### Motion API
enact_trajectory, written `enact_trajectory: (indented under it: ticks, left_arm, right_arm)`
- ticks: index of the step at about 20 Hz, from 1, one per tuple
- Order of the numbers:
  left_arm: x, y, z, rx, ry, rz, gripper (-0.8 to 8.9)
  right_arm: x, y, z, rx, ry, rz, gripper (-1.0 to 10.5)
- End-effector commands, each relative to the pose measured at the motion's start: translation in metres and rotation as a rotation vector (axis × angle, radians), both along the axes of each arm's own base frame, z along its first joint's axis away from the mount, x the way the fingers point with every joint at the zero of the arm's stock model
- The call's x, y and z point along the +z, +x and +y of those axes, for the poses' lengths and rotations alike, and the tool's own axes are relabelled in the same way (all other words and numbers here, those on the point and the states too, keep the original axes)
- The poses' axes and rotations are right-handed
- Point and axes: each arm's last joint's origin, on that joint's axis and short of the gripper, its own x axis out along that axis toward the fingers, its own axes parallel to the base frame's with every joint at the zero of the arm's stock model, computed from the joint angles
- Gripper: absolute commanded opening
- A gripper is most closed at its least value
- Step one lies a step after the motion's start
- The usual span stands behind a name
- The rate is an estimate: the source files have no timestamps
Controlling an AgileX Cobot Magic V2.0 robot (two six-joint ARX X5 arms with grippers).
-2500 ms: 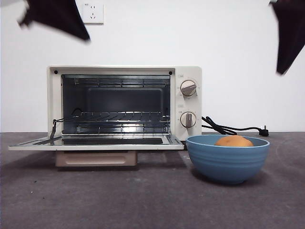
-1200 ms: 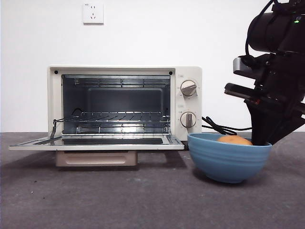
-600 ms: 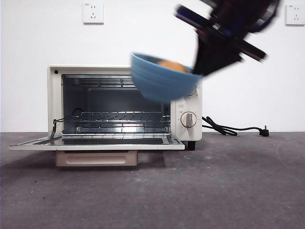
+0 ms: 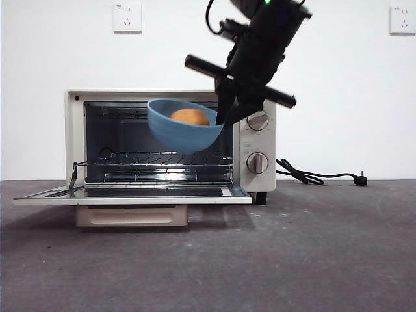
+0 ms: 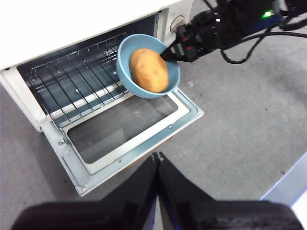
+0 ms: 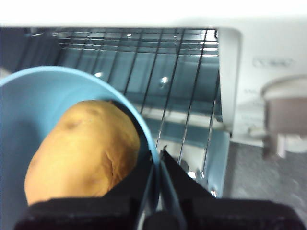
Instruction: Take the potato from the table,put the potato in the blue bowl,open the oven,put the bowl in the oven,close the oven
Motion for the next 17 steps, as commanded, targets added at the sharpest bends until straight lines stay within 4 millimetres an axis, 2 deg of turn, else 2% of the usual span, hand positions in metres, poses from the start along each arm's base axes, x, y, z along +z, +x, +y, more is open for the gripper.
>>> enact_trajectory:
  ticks: [1,8,12,17]
  left_arm:
    - [-0.001,-0.001,0.000,-0.005,0.006,0.006,-0.08]
    - [-0.002,-0.001,0.000,-0.009,0.014,0.012,-0.08]
    - [-0.002,-0.001,0.000,-0.009,0.015,0.012,-0.08]
    - [-0.002,-0.001,0.000,-0.010,0.016,0.012,-0.08]
  right_arm:
    - [-0.006,0.009,0.003,-0.040,0.040,-0.007,-0.2]
    - [-0.009,0.022,-0.007,-0.113,0.038,-0.058,-0.2]
    - [-0.023,0.027,-0.005,-0.115,0.018,-0.028,-0.2]
    - [-0.025,0.028,-0.005,-0.136,0.002,-0.039,-0.2]
